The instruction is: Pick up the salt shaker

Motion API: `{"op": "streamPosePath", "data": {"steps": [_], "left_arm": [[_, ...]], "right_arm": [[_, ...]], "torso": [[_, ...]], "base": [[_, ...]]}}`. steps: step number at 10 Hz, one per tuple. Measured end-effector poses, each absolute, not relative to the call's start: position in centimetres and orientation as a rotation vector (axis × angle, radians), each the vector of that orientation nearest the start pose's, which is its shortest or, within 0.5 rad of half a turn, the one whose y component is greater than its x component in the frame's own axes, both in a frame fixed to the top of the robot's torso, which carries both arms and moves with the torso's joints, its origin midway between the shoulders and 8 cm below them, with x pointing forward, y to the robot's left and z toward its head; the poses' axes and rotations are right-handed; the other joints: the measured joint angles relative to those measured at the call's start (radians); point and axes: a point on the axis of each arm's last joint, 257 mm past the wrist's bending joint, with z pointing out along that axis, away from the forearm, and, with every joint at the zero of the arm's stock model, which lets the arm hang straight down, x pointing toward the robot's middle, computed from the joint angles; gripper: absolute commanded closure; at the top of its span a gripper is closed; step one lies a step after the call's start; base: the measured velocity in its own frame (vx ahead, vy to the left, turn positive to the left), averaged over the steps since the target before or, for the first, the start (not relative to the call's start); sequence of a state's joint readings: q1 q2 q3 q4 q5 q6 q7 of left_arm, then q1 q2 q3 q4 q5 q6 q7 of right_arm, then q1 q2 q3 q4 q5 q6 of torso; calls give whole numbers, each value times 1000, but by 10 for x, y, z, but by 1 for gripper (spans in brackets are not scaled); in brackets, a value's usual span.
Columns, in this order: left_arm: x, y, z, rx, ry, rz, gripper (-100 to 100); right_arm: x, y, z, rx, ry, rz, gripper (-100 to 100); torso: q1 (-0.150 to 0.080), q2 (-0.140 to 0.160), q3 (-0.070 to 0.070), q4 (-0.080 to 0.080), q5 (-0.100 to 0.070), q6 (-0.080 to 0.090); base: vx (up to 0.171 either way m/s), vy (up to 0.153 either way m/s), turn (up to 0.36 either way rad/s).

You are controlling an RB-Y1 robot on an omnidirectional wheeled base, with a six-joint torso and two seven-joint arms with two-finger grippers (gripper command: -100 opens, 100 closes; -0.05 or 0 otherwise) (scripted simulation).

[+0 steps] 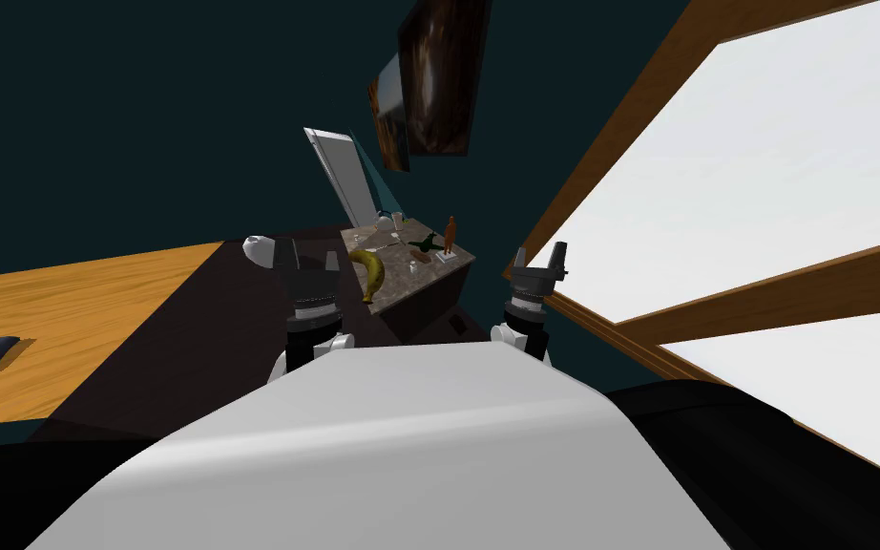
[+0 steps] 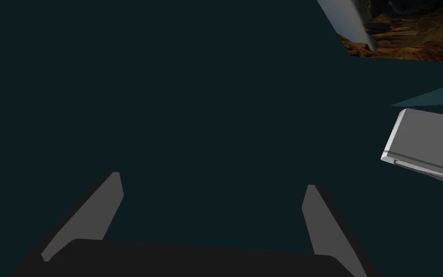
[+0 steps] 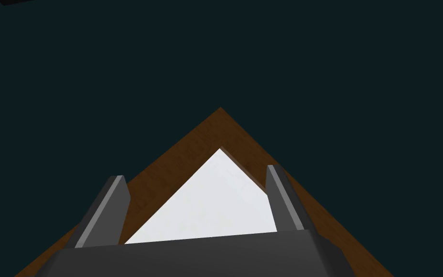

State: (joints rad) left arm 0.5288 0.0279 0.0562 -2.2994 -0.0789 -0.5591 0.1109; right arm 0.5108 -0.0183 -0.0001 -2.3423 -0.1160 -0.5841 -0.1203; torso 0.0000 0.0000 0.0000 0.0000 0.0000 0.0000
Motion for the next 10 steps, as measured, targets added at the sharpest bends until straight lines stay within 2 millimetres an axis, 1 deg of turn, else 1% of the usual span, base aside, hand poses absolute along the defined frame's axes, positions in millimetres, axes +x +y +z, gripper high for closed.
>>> {"op": "streamPosePath", "data": {"steps": [3,5,7,8,10], "left_arm": [[343,272,20,-551,702,-1300,-100],[360,270,7,-543,750,-1289,-100],[373,266,-8,-536,798,-1274,-100],[379,263,-12,-536,810,-1269,-100],[395,259,-26,-534,850,-1253,-100]], "right_arm": [[312,-288,63,641,427,1514,0],[312,-288,63,641,427,1514,0],[312,-288,63,641,427,1514,0],[312,-288,63,641,427,1514,0],[312,-288,63,641,427,1514,0]], "torso": [[-1,0,0,0,0,0],[-1,0,0,0,0,0],[-2,0,0,0,0,0],[-1,0,0,0,0,0],[-1,0,0,0,0,0]], "base": [[-8,-15,-20],[-9,-18,-26],[-5,-24,-20],[-4,-15,-23],[-7,-26,-37]]}}
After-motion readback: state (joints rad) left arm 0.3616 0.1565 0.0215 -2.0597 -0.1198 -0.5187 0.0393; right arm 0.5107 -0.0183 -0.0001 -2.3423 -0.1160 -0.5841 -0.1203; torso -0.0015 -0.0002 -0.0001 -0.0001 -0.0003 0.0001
